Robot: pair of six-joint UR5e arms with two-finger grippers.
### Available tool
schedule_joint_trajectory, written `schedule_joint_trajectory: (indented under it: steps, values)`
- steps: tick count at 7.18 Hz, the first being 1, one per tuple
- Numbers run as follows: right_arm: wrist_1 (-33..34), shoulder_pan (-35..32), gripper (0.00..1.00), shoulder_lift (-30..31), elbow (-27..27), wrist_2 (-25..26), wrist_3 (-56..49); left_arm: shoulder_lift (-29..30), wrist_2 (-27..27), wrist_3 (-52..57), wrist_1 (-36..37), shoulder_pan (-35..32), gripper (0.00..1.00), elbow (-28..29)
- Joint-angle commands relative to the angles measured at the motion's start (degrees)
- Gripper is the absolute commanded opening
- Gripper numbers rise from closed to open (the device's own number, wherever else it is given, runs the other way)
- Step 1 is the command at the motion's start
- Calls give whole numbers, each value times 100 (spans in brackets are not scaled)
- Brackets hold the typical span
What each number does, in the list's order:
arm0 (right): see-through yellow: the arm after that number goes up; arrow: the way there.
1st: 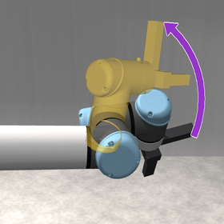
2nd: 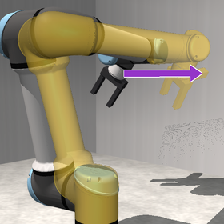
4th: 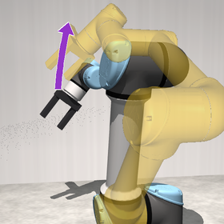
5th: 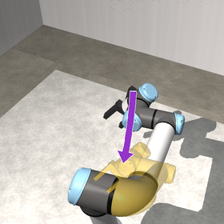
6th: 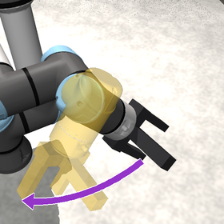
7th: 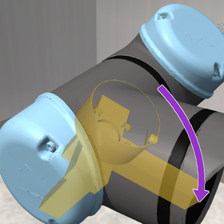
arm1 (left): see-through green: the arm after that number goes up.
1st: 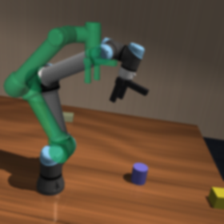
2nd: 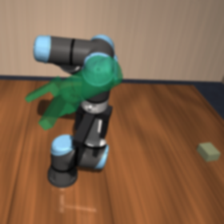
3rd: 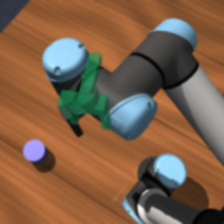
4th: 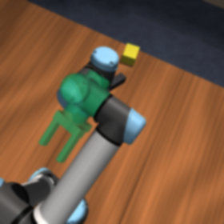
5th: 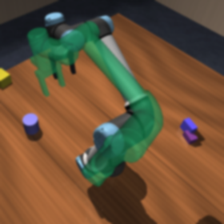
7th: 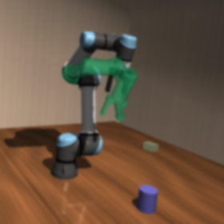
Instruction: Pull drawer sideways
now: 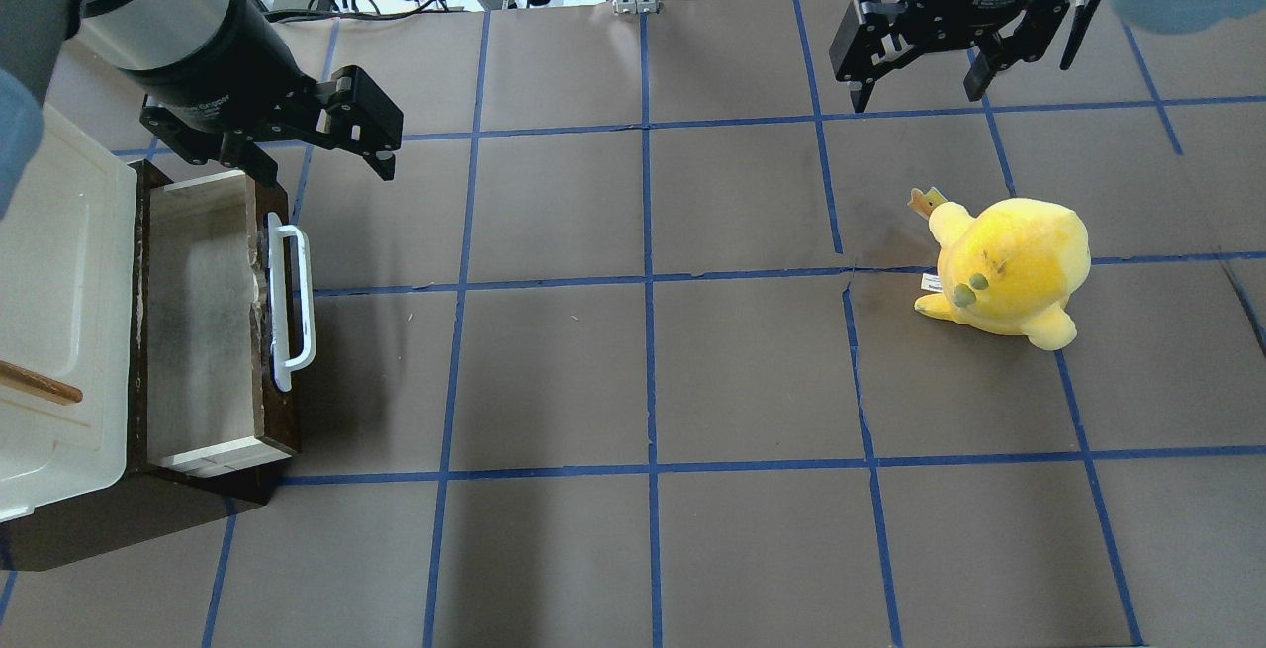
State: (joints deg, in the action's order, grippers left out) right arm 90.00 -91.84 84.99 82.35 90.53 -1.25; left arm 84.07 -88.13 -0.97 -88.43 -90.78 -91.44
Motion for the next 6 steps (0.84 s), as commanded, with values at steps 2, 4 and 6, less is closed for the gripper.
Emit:
schedule_joint_trajectory:
  steps: [2,4,6]
  values:
    - [0,0,100,0,0,0,2,22,-3,-44,10,8,100,3]
    - [0,0,100,0,0,0,2,74,-37,-9,438,8,100,-15]
    - [0,0,100,0,0,0,2,48,-82,44,432,16,100,-15]
